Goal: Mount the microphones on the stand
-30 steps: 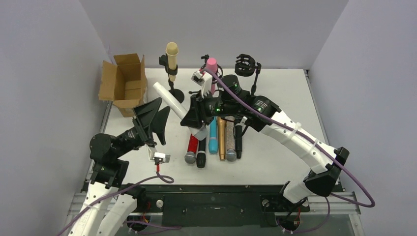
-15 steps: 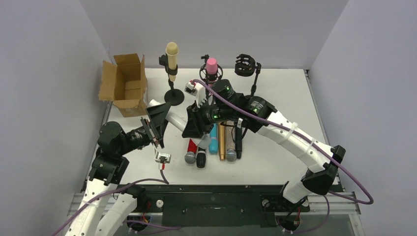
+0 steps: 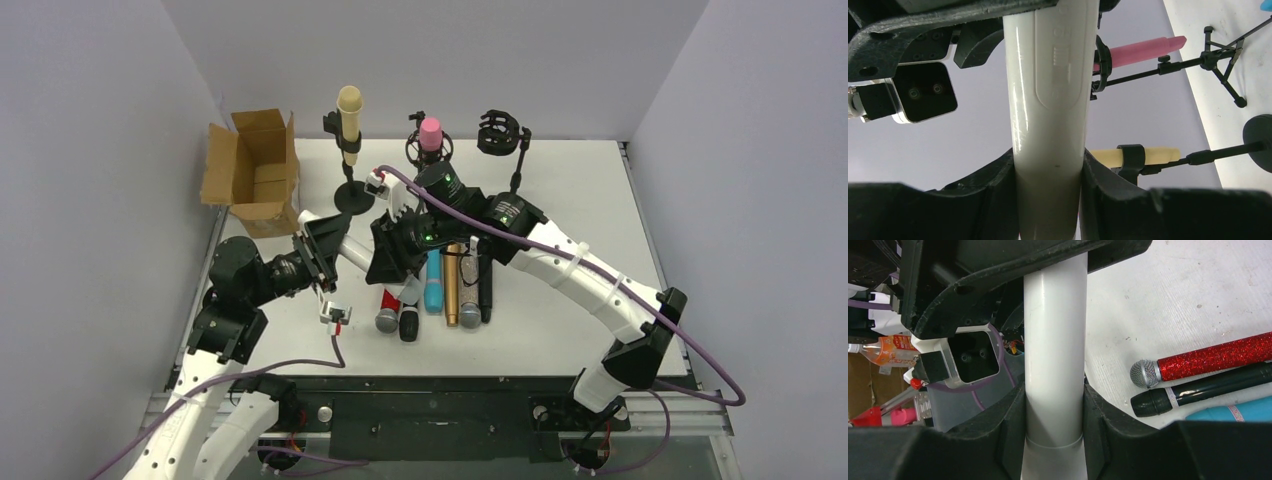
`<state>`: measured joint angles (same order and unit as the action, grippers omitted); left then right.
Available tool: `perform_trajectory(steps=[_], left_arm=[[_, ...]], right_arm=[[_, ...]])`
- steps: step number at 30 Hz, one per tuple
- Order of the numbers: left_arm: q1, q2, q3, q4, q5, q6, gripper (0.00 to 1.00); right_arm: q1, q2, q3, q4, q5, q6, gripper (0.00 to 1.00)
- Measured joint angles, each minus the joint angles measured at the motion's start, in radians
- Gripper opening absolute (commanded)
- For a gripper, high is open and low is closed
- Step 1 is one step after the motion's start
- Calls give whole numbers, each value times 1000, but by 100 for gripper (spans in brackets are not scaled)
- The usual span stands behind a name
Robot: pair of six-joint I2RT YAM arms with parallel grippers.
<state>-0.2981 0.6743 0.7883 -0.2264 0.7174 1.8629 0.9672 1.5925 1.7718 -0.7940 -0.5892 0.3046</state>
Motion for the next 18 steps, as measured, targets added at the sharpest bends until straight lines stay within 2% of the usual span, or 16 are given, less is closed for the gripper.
perform_trajectory(steps=[2, 4, 5, 6, 7, 10, 11, 13, 18], left_arm=[[0, 0, 0, 3, -2, -6, 3], [0, -2, 0, 3, -6, -14, 0], [0, -2, 0, 3, -7, -18, 0], [0, -4, 0, 2, -9, -22, 0], [0, -5, 0, 2, -10, -28, 0], [-1, -10, 0, 12, -18, -76, 0], [-1, -13, -1, 17, -18, -105, 0], [-2, -25, -8, 29, -20, -180, 0], [-3, -50, -22, 101, -42, -521, 0]], right_arm=[[0, 1, 4, 0, -2, -2, 0], [0, 2, 6, 0, -3, -2, 6], [0, 3, 7, 0, -3, -2, 19], [0, 3, 8, 0, -3, -2, 25], [-2, 4, 11, -2, -3, -2, 36], [-14, 9, 39, -21, 0, -6, 54], [-21, 9, 52, -21, 0, -10, 65], [-50, 4, 83, -5, 6, -9, 74], [-196, -72, 69, 128, 53, 25, 77]])
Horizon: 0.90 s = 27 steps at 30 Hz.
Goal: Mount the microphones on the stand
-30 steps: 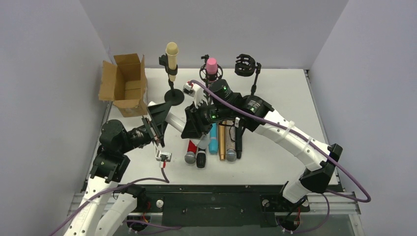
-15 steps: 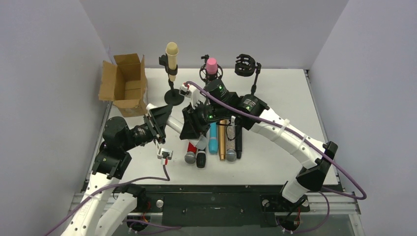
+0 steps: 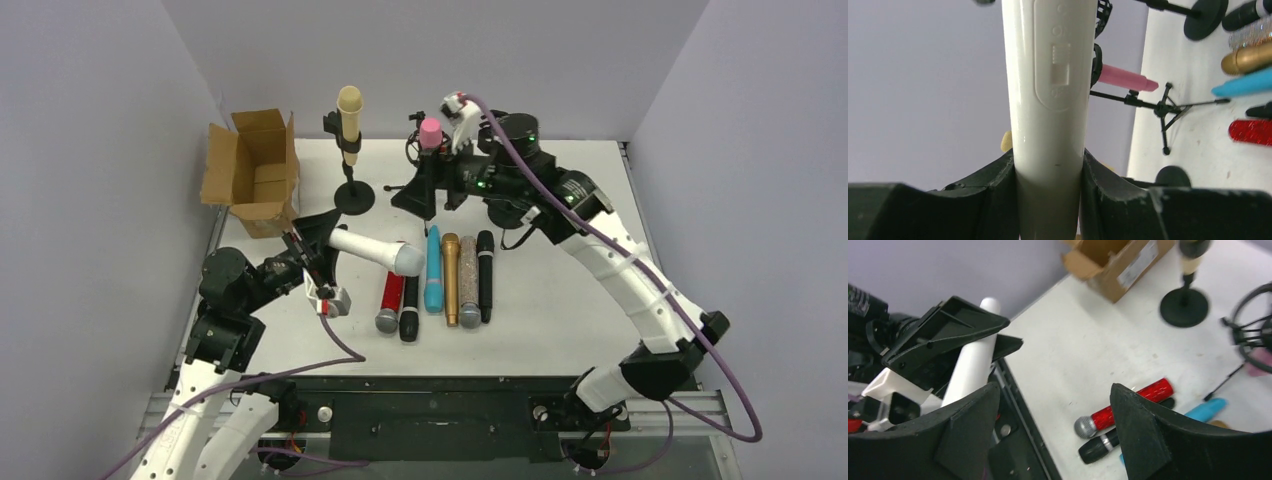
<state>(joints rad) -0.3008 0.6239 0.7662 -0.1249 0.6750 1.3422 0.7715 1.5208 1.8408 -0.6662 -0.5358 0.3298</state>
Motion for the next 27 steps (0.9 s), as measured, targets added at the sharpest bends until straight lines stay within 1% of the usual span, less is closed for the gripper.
perform_trajectory(steps=[3, 4, 8, 12, 14, 17, 20, 24, 27], left_arm=[[-5, 10, 2, 79, -40, -251, 0], [-5, 21, 8, 95, -56, -325, 0], [-4, 101, 85, 127, -148, -697, 0], [7, 148, 150, 129, -172, -999, 0], [8, 163, 179, 130, -165, -1109, 0], [8, 184, 210, 145, -139, -1237, 0], [8, 194, 213, 161, -112, -1315, 0], [8, 208, 213, 177, -74, -1383, 0], [6, 216, 213, 182, -57, -1410, 0]], right_arm=[[-51, -106, -82, 113, 58, 7, 78], [-52, -138, -110, 146, 70, 7, 78], [-54, -281, -241, 281, 102, 6, 79], [-71, -350, -332, 397, 103, 9, 79], [-72, -356, -367, 451, 90, 20, 79], [-72, -339, -402, 524, 49, 51, 80], [-72, -307, -417, 609, 3, 99, 80], [-62, -248, -413, 716, -45, 154, 80], [-36, -196, -387, 751, -56, 166, 80]])
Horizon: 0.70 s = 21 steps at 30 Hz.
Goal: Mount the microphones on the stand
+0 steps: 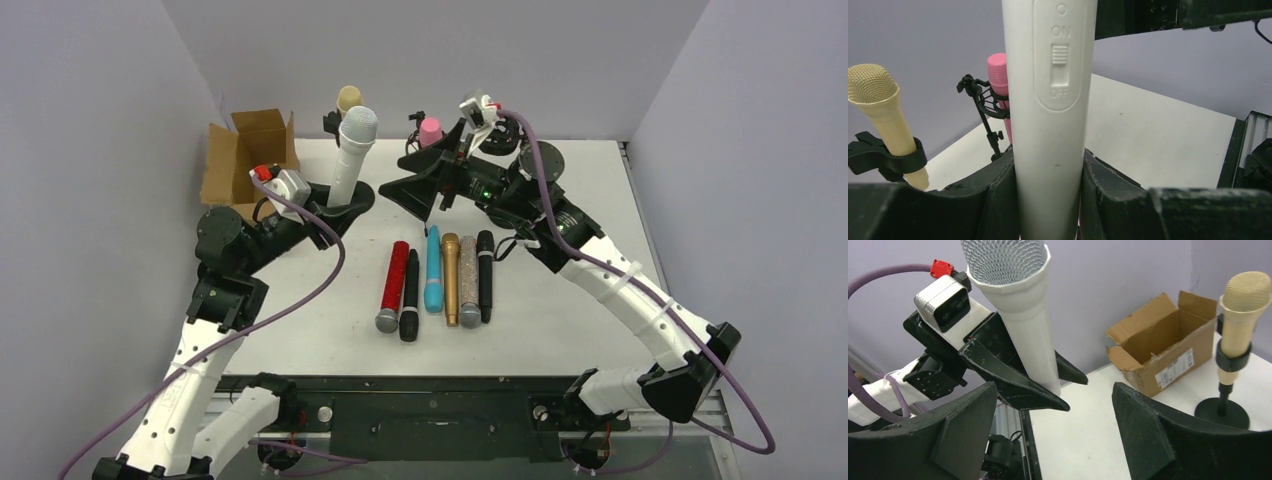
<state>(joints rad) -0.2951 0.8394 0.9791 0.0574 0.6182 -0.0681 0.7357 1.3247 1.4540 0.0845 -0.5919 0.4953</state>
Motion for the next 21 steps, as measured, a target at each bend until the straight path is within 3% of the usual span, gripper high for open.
perform_trajectory(steps=[13, 15, 17, 18, 19, 20, 21], left_arm=[[-38, 7, 0, -9, 56, 2, 0], [-45, 8, 0, -18, 65, 13, 0], [-47, 8, 0, -31, 73, 29, 0], [-48, 8, 0, -34, 77, 34, 0], [-49, 8, 0, -37, 78, 39, 0], [-50, 8, 0, -39, 79, 43, 0], [-50, 8, 0, -40, 81, 37, 6]], right_arm=[[112, 127, 142, 40, 0, -14, 78], [117, 144, 159, 43, 1, -13, 68], [119, 154, 163, 42, 2, -13, 52], [122, 159, 163, 41, 4, -11, 36], [122, 163, 163, 39, 6, -14, 26], [122, 163, 163, 34, 9, -19, 8], [122, 163, 163, 28, 22, -41, 3]])
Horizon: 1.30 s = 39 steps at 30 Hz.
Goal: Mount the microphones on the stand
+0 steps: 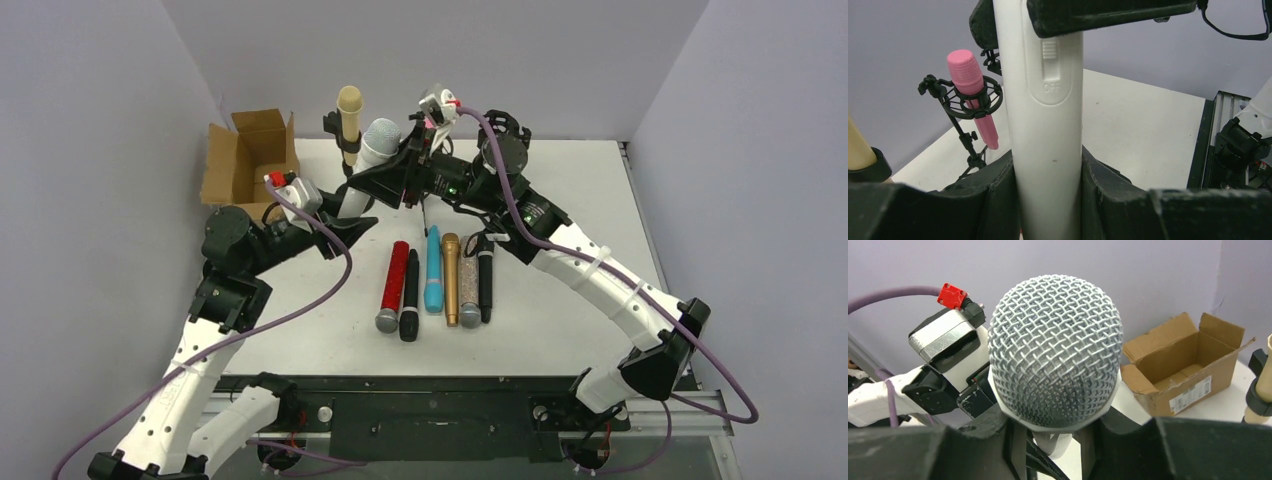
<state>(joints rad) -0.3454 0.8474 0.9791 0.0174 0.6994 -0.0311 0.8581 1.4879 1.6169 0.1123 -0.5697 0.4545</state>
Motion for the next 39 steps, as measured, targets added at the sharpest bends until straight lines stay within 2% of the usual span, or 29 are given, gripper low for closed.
perform_trajectory(steps=[2, 3, 4, 5, 9, 15, 25, 30, 39], left_arm=[[-2, 3, 8, -10, -5, -17, 64], [-2, 7, 10, -13, -2, -13, 78], [-2, 13, 13, -16, -3, 0, 97], [-2, 18, 20, -25, -4, 5, 99], [-4, 51, 74, -96, -27, 35, 96], [62, 89, 93, -194, -45, 70, 96], [112, 59, 24, -213, -37, 89, 96], [112, 29, 4, -216, -36, 106, 96], [112, 21, -31, -216, -36, 124, 96]], right_arm=[[-3, 0, 0, -5, 6, -19, 0], [-8, 0, 1, -14, 10, -26, 0], [-10, 0, 7, -27, 16, -29, 0], [-16, 0, 12, -45, 18, -32, 0], [-100, -2, 39, -138, 67, -69, 0], [-280, -7, 115, -298, 252, -190, 0], [-538, 0, 184, -318, 491, -245, 0], [-573, 30, 198, -289, 558, -246, 0], [-590, 165, 221, -277, 578, -253, 0]])
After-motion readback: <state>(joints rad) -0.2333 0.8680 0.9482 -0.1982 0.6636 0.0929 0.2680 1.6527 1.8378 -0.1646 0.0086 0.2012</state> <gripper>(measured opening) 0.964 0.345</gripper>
